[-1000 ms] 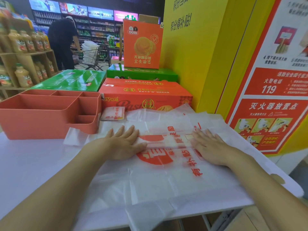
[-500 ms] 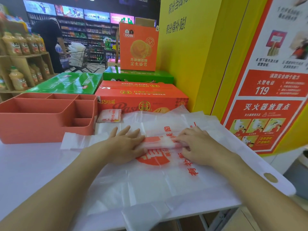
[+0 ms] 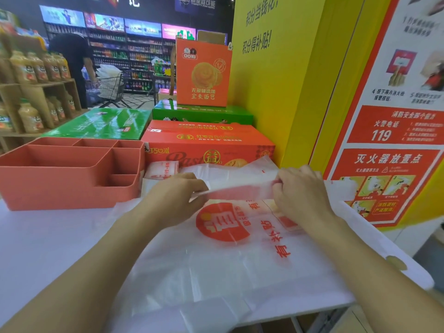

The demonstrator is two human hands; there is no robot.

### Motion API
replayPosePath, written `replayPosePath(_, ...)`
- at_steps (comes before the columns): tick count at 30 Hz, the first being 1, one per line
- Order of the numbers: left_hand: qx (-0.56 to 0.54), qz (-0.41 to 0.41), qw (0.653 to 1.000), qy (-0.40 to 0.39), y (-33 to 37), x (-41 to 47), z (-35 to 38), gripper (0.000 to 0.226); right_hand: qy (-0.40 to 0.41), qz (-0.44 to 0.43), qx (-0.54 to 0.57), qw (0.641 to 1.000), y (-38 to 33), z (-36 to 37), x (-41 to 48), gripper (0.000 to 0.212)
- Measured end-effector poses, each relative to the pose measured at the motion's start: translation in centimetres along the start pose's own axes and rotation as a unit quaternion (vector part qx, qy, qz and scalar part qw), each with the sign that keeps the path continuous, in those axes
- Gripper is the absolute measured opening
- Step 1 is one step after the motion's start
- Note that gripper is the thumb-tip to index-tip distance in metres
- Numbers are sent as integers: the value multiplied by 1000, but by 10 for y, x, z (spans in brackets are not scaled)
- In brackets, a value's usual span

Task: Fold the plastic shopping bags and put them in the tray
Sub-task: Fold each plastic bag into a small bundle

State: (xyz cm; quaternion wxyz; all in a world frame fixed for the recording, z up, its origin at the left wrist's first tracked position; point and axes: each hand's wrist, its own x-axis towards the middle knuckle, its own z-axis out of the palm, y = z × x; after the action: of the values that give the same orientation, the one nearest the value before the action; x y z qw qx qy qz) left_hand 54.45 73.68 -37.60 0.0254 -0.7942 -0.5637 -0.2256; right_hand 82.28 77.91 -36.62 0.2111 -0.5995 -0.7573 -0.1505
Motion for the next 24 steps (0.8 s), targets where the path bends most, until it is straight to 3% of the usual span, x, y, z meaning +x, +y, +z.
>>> replayPosePath(7,24,-76,995,-53,-7,-2,-17,26,-50,88,-6,995,11,4,14,29)
replayPosePath(12,-144,-129,975,-106,-7,2,-28,21,-61,87,30,994,17,11,22,33)
replayPosePath(18,-258,-199,934,-148,-11,1,-20,23,-94,90,21,991,10,25,34,28)
replayPosePath(19,-265,-208,930,-145,-10,2,-17,23,-103,84,7,991,9,28,36,22)
replayPosePath(21,-287,-225,921,-137,-10,4,-12,24,-96,58,-11,994,5,33,36,33)
replayPosePath(24,-313,-247,909,-127,-13,6,-3,25,-56,-44,85,994,-9,30,34,36)
